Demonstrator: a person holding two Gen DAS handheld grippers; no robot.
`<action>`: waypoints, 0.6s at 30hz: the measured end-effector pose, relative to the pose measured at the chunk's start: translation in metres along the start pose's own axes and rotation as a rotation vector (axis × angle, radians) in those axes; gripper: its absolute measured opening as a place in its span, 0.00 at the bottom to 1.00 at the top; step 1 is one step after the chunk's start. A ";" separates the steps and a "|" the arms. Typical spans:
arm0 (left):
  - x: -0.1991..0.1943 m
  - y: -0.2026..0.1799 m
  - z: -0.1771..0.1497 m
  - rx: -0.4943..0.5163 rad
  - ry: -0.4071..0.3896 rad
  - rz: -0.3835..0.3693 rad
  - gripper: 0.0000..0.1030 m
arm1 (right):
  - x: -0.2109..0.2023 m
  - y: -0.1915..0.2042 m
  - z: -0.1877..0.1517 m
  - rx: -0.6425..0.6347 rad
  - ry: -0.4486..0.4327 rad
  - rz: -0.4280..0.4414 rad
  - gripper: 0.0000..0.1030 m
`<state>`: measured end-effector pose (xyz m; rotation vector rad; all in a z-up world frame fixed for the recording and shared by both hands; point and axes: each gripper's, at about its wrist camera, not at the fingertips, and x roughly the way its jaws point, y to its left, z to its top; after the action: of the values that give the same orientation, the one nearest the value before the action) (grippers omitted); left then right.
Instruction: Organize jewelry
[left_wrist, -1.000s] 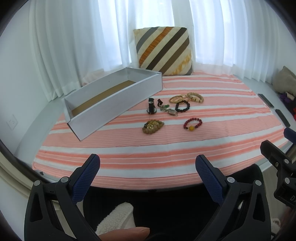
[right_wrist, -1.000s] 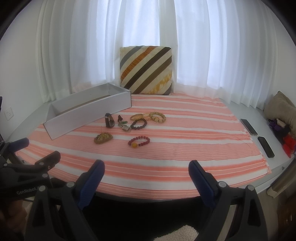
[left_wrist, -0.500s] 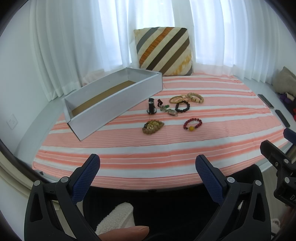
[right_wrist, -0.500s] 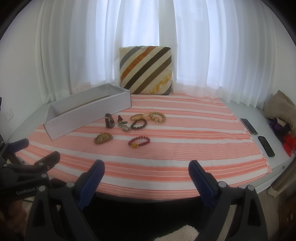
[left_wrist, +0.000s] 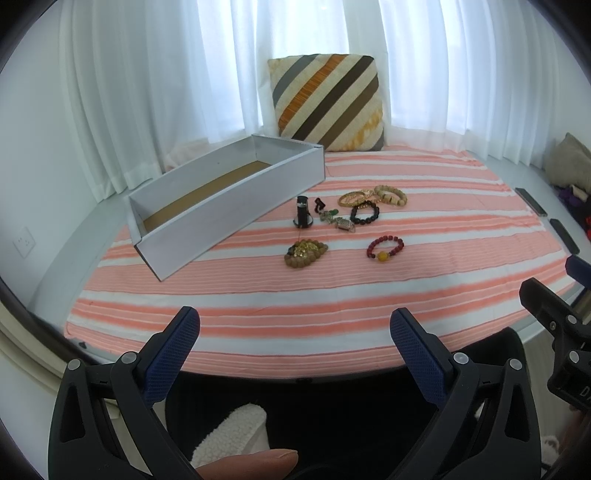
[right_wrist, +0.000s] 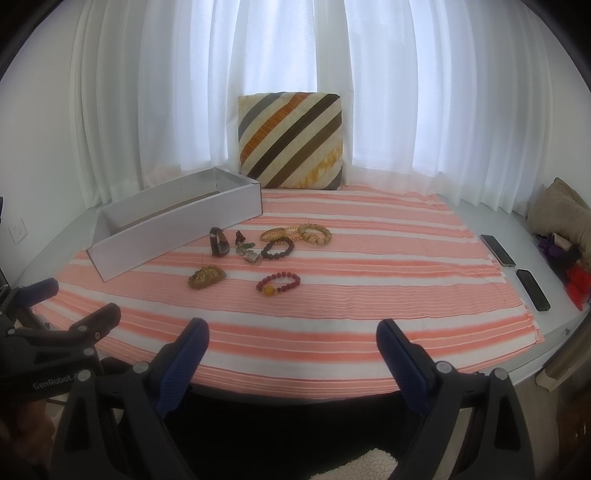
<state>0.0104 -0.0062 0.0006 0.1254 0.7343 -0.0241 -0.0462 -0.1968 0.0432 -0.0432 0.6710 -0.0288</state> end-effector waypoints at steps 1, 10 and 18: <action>0.000 0.000 0.000 0.000 0.000 0.000 0.99 | 0.000 0.000 0.000 0.001 0.000 0.000 0.91; 0.000 0.001 0.000 0.000 0.000 0.000 0.99 | -0.001 0.002 0.000 0.006 -0.001 0.002 0.91; 0.002 0.001 0.002 0.000 -0.001 0.001 0.99 | -0.001 0.001 0.001 0.006 -0.001 0.002 0.91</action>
<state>0.0130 -0.0054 0.0009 0.1254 0.7335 -0.0226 -0.0465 -0.1958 0.0442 -0.0366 0.6701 -0.0293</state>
